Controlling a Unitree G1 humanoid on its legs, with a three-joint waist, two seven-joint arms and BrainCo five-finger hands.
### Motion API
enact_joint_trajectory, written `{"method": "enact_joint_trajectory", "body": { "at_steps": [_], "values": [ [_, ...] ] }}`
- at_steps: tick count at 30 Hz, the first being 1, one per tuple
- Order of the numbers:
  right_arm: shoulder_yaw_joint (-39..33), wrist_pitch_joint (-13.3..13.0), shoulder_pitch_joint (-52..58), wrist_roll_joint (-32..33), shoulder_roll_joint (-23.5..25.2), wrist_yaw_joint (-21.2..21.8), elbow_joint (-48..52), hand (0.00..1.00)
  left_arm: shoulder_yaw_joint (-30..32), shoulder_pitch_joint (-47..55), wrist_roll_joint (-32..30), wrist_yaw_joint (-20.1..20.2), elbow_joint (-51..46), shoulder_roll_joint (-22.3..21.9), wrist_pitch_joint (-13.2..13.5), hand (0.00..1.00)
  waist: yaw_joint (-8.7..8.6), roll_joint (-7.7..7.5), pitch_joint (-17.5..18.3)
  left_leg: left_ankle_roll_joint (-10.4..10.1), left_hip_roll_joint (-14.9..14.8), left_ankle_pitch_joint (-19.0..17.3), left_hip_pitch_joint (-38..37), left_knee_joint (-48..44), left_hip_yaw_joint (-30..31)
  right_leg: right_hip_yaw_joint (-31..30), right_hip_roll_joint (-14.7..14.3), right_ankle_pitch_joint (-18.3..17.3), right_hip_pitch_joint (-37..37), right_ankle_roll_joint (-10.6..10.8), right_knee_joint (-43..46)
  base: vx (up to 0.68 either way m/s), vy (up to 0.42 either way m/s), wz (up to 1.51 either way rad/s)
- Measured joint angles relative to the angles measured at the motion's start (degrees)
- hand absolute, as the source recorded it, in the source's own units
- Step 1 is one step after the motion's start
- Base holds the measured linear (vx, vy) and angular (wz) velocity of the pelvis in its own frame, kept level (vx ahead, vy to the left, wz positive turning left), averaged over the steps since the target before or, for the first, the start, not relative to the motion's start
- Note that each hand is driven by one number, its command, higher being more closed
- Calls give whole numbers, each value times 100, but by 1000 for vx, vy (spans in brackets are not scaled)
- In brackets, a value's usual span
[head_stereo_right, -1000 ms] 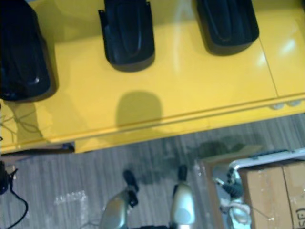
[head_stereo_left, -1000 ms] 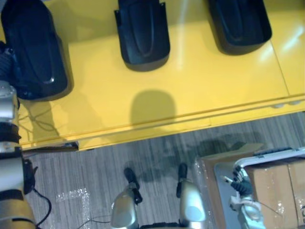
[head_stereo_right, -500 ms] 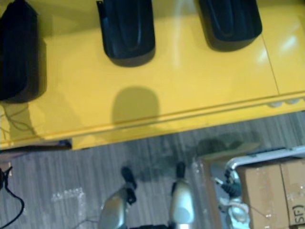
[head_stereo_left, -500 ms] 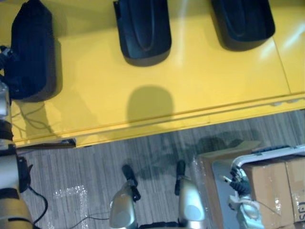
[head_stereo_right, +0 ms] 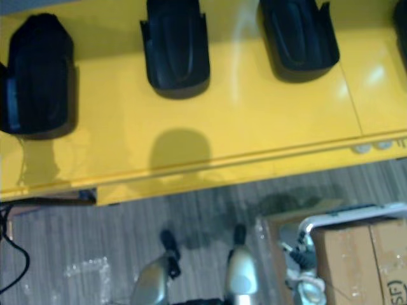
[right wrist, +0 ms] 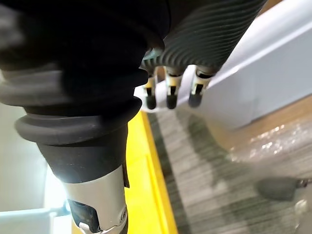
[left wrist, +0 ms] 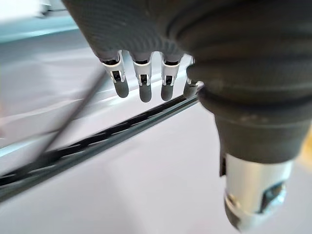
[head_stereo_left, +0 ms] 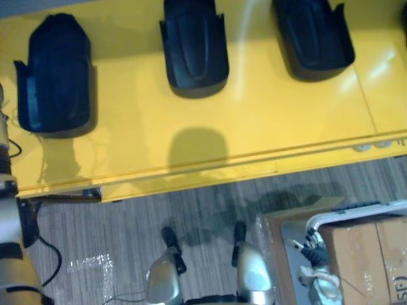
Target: Walk over and take plastic housings, then place them on the shelf
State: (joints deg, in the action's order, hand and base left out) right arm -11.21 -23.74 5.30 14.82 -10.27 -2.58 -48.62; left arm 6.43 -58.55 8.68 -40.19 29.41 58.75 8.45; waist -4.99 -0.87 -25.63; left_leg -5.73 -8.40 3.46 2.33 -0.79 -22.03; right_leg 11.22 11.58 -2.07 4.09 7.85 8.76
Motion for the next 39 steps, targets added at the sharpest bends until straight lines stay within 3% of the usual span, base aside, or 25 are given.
{"method": "enact_joint_trajectory", "body": {
  "at_steps": [4,6,8,11,12,18,20,29,33,39],
  "values": [
    [-76,66,278,-35,273,-11,-62,0,704,1311,53,314,-718,-154,321,0,16,87,719,-44,31,38,-265,285,97,245,-48,54,-455,26,-429,109,3,17],
    [-111,136,470,-136,390,-75,-115,0,1244,2131,105,512,-1185,-427,558,0,151,104,1104,-47,35,37,-437,382,104,320,-69,54,-701,26,-594,154,-19,15],
    [-185,163,604,-221,462,-141,-157,0,1819,2917,442,847,-1635,-907,790,0,264,165,1400,-51,55,35,-553,447,140,503,-68,54,-933,26,-714,98,-13,27],
    [-398,266,668,-222,588,-231,-185,0,2362,4113,1047,1602,-2231,-1714,817,0,419,259,1693,-74,65,19,-658,505,270,671,-65,53,-1148,25,-745,44,4,29],
    [-496,328,695,-223,636,-247,-195,0,2484,4579,1214,1939,-2434,-2031,820,100,469,263,1781,-76,83,18,-681,524,303,769,-54,53,-1214,25,-766,6,11,24],
    [-978,601,835,-406,764,-242,-402,0,2537,5953,1662,3278,-2883,-2871,710,100,770,217,2045,-156,131,-45,-781,577,386,907,5,41,-1437,16,-868,-52,12,10],
    [-1109,669,854,-476,765,-239,-481,0,2572,6300,1963,3938,-2924,-3066,427,100,787,228,2142,-156,163,-43,-802,582,392,913,19,14,-1483,-22,-862,-72,26,0],
    [-1222,693,840,-497,743,-217,-676,0,2034,6397,2692,5521,-3036,-3211,-334,100,885,174,2257,-98,218,87,-733,590,530,1074,54,6,-1460,-8,-862,-21,8,7],
    [-1223,673,692,-485,734,-190,-676,0,1872,6284,2986,5923,-2894,-3158,-690,100,887,161,2263,-99,219,84,-746,592,570,1098,32,7,-1527,-7,-930,37,-9,7],
    [-1221,675,503,-457,710,-133,-681,0,1358,6069,3155,6017,-2379,-2962,-1116,100,890,155,2247,-133,205,49,-794,592,477,1054,18,10,-1543,-2,-975,42,-8,-5]
  ]
}}
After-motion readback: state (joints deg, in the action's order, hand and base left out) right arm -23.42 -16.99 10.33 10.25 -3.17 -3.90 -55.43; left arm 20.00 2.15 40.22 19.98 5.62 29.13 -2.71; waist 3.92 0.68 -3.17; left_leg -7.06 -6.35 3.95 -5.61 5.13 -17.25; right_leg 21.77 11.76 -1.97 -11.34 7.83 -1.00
